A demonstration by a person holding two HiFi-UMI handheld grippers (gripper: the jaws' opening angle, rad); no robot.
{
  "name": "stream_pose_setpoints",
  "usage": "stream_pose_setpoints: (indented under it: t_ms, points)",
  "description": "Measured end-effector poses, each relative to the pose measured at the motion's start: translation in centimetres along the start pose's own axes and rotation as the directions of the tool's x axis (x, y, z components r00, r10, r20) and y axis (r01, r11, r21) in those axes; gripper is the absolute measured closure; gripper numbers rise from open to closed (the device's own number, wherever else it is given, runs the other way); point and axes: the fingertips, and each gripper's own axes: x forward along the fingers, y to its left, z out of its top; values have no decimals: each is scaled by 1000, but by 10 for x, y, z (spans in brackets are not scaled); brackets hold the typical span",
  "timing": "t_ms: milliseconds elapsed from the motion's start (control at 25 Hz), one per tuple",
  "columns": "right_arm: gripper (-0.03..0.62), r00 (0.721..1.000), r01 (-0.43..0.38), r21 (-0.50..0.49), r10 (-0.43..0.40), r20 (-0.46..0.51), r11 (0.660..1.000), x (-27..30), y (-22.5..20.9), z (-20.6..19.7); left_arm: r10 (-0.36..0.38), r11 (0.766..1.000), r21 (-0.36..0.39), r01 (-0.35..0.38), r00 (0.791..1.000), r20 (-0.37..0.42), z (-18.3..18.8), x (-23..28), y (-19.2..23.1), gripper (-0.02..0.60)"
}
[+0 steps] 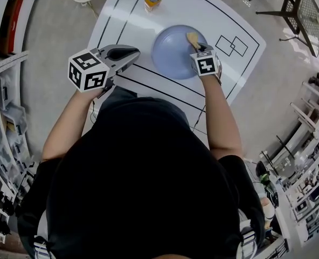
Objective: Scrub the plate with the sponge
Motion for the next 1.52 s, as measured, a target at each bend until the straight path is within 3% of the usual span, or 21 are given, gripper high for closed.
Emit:
stream_pose_setpoints:
  t_ms: [600, 1160, 1520]
  points:
    - [553, 996, 36, 94, -28, -84, 995, -10, -2, -45, -35, 999, 29, 35, 999, -24, 0, 3, -14, 555]
    - [551, 988, 64, 136, -44, -146, 989, -30, 14, -62, -67, 996, 56, 69, 997, -50, -7, -3, -27, 555]
    - [551, 982, -4, 185, 39, -187, 983, -24, 48, -84, -81, 994, 68, 84, 996, -47, -8, -9, -31, 555]
